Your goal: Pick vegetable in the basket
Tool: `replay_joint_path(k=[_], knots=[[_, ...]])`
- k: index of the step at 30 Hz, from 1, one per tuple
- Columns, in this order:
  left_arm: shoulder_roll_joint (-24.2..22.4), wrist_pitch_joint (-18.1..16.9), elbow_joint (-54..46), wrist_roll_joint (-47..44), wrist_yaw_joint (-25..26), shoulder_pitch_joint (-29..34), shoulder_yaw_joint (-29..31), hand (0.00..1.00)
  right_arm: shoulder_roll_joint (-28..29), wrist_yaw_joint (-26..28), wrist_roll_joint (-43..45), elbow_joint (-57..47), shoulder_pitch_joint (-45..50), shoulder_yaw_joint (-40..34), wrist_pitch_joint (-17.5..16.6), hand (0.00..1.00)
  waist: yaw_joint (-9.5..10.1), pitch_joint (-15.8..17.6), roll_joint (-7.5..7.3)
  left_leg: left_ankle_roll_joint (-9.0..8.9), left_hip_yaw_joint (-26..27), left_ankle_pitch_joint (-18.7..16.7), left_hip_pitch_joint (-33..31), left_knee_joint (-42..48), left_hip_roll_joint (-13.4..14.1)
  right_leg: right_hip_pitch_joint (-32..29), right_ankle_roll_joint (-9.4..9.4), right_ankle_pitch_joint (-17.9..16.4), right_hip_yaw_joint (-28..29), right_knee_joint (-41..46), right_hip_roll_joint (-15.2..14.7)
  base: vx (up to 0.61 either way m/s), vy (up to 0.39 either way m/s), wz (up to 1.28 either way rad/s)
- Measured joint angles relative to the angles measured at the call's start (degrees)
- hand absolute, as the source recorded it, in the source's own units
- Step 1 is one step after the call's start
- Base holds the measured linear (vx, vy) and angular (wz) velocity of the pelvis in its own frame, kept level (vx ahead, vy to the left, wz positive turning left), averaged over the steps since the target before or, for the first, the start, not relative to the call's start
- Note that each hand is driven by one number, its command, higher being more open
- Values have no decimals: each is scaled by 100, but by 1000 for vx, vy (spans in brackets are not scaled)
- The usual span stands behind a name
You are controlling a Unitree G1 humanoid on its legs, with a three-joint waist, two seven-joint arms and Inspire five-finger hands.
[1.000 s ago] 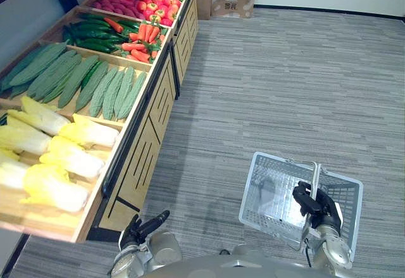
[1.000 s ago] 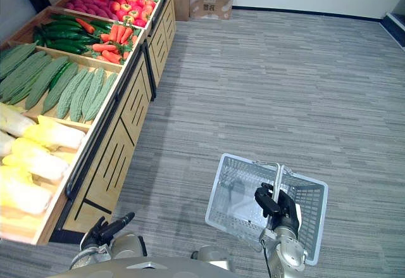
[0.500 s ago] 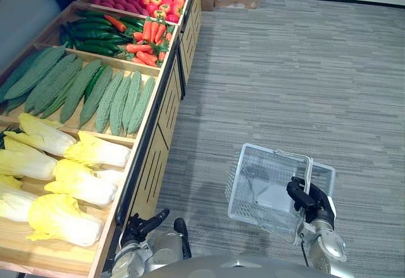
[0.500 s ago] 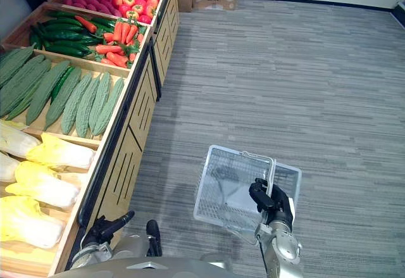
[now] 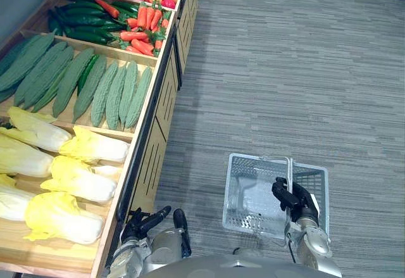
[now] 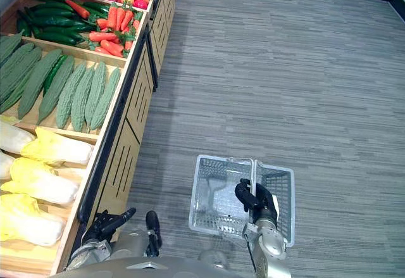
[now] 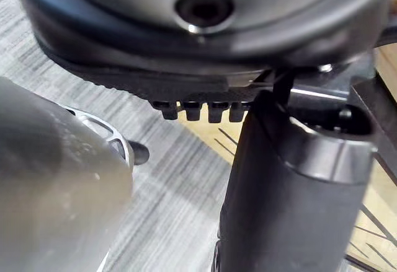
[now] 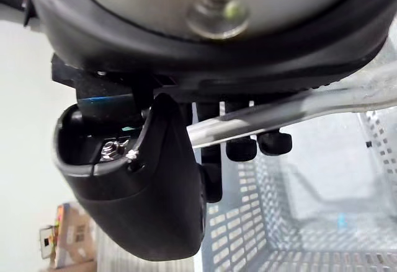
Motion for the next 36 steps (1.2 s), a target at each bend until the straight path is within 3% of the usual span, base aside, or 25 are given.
replay_joint_path(k=[3,4,6,8,9,10,11,13,15,17,18,19,20,21,22,23,24,26,27,28,30,31,34,35,36], knots=[[87,11,7,26,-51,3,-100,100,1,0,-1,69,4,-16,0,0,-21,9,-75,-4,-344,7,252,-310,-63,-442,163,164,-201,1306,-21,43,49,46],[131,51,-1,30,-115,2,-152,100,1,3,-2,101,5,-35,0,0,-34,10,-104,16,-530,55,350,-357,-75,-610,129,347,-182,1847,9,117,41,68],[171,141,3,29,-169,2,-163,100,11,14,0,117,18,-35,0,0,-82,15,-129,69,-798,102,430,-349,-88,-750,-48,682,-134,2419,80,126,10,73],[203,222,52,80,-188,-2,-177,100,18,41,2,116,32,-29,0,0,-185,58,-62,83,-1283,96,630,-491,-1,-968,-337,1395,-131,3101,239,181,-39,91],[201,222,54,80,-184,-2,-165,100,19,53,2,107,33,-28,-2,0,-181,46,-71,88,-1379,97,644,-503,14,-1062,-457,1189,-94,3286,280,136,-82,65],[201,226,57,80,-185,-20,-157,100,19,97,4,85,2,-43,-8,0,-160,50,-73,111,-1510,69,608,-373,33,-1178,-489,441,-78,3368,261,101,-101,47],[174,225,73,78,-147,-40,-126,100,19,122,7,84,-48,-43,-8,0,-154,72,-39,101,-1634,-44,579,-189,65,-1209,-490,40,10,3151,253,81,-110,44],[70,138,128,87,79,-69,-40,100,18,124,16,63,-82,-62,-9,0,-148,143,86,50,-1869,-302,501,198,139,-1211,-475,-181,138,2470,258,45,-159,49],[26,-23,211,171,258,-60,136,100,17,123,18,50,-135,-74,-9,0,-143,220,201,-29,-2081,-519,393,533,225,-1331,-429,-154,423,1774,260,25,-229,54],[112,-138,291,201,393,-75,324,100,12,114,21,33,-200,-188,-8,0,-157,275,234,-196,-2448,-655,150,755,246,-1400,-359,-111,1072,941,349,-15,-338,96],[335,-224,280,202,447,-70,406,100,61,111,27,27,-181,-200,-7,0,-162,234,-124,-273,-2671,-652,117,563,-12,-1309,-458,-306,1562,346,254,50,-393,150],[430,-239,311,209,480,-193,567,100,117,113,48,-101,-102,-275,-5,0,-238,317,-252,-360,-2708,-875,-213,1647,-169,-1333,-124,-114,1527,455,129,125,-394,171],[287,-250,291,201,566,-223,671,100,-6,89,64,-220,-36,-341,0,0,-272,405,-64,-380,-2743,-1261,-386,2785,-55,-1301,-120,-111,1333,787,323,158,-450,158],[74,-276,283,203,612,-74,757,100,-101,50,69,-468,185,-416,54,0,-217,331,302,-420,-2827,-1873,-209,2828,233,-1259,-207,-351,1196,1305,696,136,-420,117],[-20,-273,263,204,613,-2,736,100,-75,57,77,-685,350,-390,59,0,-133,264,383,-729,-2986,-2129,-103,2644,339,-1387,-243,-596,1178,1803,832,92,-342,98],[-25,-273,229,204,613,52,728,100,1,94,95,-805,435,-322,62,0,-104,218,209,-776,-3212,-2077,-95,2518,213,-1493,-228,-810,1258,2138,818,121,-376,125],[-39,-271,228,203,612,48,696,100,52,127,155,-917,518,-267,62,0,-154,172,119,-844,-3534,-1944,-110,2295,170,-1492,-360,-977,975,2225,748,104,-330,123],[-263,-236,78,157,587,89,760,100,75,135,251,-1083,522,-262,62,0,-76,144,166,-812,-3785,-1788,-196,2140,287,-1495,-394,-988,481,2244,774,98,-411,109],[-263,-242,-8,152,601,112,733,100,79,152,251,-1103,530,-237,62,0,-45,116,118,-911,-3947,-1581,-172,1796,318,-1479,-439,-1010,323,2287,812,75,-415,96],[-262,-252,-11,151,616,126,732,100,83,154,254,-1103,545,-220,62,0,-46,76,72,-884,-4009,-1414,-150,1571,328,-1478,-448,-1005,302,2275,818,80,-322,108],[-318,-273,-121,114,612,121,674,100,153,139,308,-1090,526,-252,59,0,-144,-20,-41,-503,-3599,-804,-99,870,531,-1290,-669,-869,76,1901,785,93,-281,113],[-318,-277,-145,106,589,121,684,100,177,146,313,-1063,497,-281,56,0,-164,-22,-36,-371,-3194,-805,-123,917,646,-1194,-705,-847,-79,1776,782,54,-192,100],[-209,-279,-104,-56,595,120,666,100,258,147,333,-627,482,-453,42,0,-313,-94,-121,193,-674,-676,-183,1350,1227,-647,-720,-841,-877,1447,642,76,-154,115],[-123,-278,-63,-50,597,110,526,100,289,145,341,-423,553,-626,42,0,-378,-216,-151,282,215,-462,-172,1298,1362,-509,-719,-841,-1166,1306,526,105,-94,138],[-88,-278,-49,-30,617,110,473,100,293,145,343,-324,575,-715,42,0,-419,-254,-194,297,542,-418,-143,1252,1370,-444,-719,-841,-1290,1211,454,122,-9,123]])
